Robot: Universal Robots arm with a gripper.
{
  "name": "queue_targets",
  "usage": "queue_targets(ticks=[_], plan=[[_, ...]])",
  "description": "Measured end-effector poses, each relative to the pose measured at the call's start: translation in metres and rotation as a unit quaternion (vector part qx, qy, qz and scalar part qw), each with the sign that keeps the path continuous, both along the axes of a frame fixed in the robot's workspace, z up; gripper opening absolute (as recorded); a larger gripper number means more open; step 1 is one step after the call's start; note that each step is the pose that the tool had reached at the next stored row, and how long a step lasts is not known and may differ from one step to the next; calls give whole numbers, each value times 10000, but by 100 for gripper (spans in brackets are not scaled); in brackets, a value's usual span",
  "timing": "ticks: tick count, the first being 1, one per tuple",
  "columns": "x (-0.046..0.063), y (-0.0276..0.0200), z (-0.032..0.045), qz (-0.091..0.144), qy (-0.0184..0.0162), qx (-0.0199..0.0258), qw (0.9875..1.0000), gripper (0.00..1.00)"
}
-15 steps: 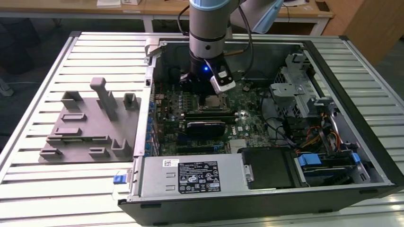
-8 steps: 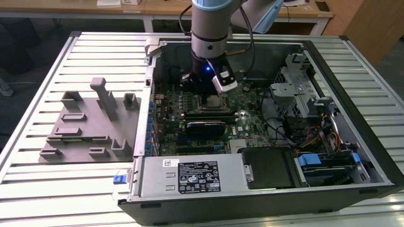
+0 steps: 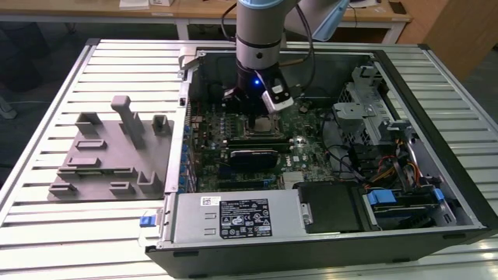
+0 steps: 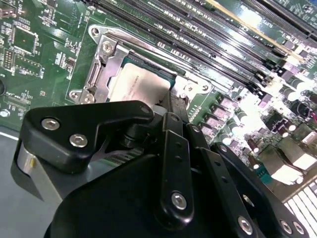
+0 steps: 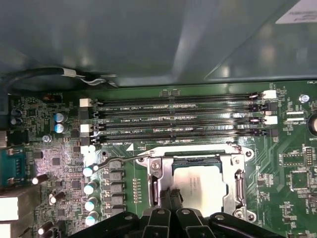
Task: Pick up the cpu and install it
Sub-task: 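Close the cpu cover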
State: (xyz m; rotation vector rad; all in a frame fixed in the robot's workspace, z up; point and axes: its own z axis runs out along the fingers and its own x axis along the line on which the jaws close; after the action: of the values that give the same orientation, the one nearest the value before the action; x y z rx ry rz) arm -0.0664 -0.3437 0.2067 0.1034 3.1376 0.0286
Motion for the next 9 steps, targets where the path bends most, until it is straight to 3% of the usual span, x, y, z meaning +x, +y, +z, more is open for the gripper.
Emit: queue_targets(ticks=[9], plan=[[0,0,200,0,-11,0,10000,11]])
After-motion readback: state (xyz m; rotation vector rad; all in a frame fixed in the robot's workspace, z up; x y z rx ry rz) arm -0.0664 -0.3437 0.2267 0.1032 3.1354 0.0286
